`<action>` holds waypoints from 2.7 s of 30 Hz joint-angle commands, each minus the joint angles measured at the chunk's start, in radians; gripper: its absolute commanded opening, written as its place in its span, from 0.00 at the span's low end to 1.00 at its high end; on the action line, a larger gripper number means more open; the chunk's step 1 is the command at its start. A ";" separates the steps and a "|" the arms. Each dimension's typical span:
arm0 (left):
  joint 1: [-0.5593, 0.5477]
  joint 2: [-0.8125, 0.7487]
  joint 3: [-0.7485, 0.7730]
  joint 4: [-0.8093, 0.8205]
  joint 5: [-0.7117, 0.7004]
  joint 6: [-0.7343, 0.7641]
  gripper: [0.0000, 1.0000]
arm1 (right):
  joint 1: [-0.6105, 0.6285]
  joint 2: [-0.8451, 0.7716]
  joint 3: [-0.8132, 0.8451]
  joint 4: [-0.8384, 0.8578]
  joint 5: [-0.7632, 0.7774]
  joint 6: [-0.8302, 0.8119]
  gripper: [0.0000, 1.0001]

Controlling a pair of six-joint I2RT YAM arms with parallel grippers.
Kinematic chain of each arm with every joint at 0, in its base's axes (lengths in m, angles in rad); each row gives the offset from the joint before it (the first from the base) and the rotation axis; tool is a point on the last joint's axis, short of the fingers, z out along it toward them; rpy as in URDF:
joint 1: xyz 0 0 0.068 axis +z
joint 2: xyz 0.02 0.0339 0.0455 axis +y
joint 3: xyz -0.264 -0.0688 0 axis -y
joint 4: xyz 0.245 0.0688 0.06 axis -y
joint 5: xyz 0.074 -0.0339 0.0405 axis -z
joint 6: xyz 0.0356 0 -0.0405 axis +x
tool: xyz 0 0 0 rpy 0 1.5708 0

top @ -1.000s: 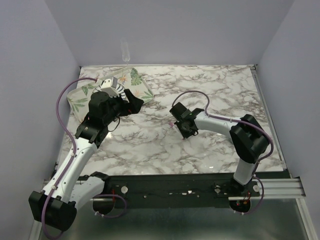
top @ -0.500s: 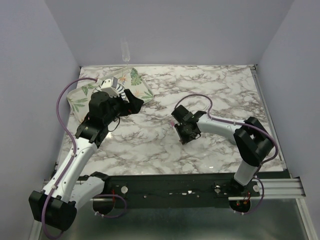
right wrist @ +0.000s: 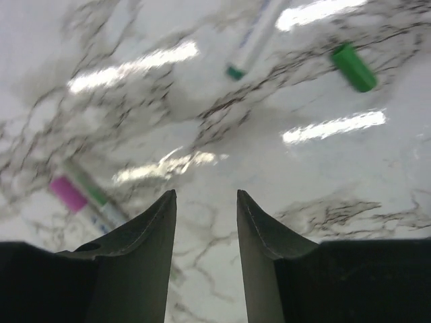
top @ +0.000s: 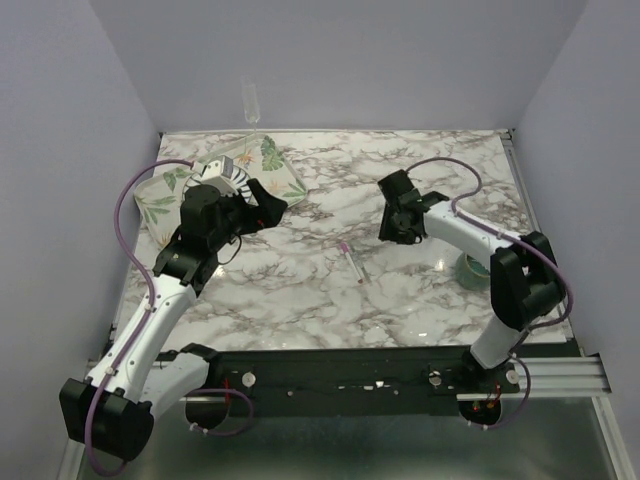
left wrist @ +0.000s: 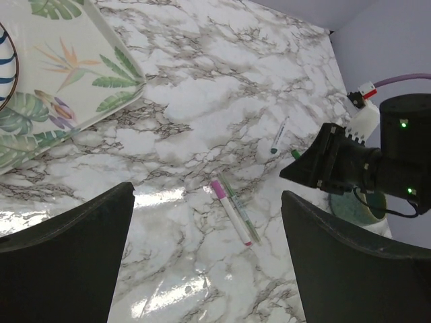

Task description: Insert the pens into the pen caps

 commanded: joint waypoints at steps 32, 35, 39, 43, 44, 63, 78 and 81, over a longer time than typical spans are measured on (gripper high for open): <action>0.007 -0.002 0.022 -0.011 -0.051 -0.015 0.99 | -0.245 0.475 0.487 -0.301 0.169 0.335 0.34; 0.007 -0.016 0.028 -0.027 -0.080 -0.002 0.99 | -0.245 0.479 0.495 -0.304 0.153 0.303 0.16; 0.007 -0.017 0.046 -0.047 -0.106 0.024 0.99 | -0.246 0.472 0.481 -0.321 0.114 0.298 0.16; 0.007 -0.022 0.052 -0.053 -0.117 0.031 0.99 | -0.239 0.418 0.386 -0.246 0.028 0.280 0.15; 0.007 -0.023 0.052 -0.053 -0.117 0.031 0.99 | -0.239 0.404 0.322 -0.220 0.002 0.271 0.15; 0.005 -0.051 0.031 -0.024 -0.073 0.010 0.99 | -0.143 0.318 0.090 -0.055 -0.022 0.191 0.13; 0.005 0.003 -0.003 0.029 0.157 -0.028 0.92 | -0.136 0.133 0.062 0.048 -0.066 0.079 0.01; 0.002 0.045 -0.015 0.076 0.241 -0.068 0.92 | -0.136 0.069 0.030 0.090 -0.107 0.077 0.01</action>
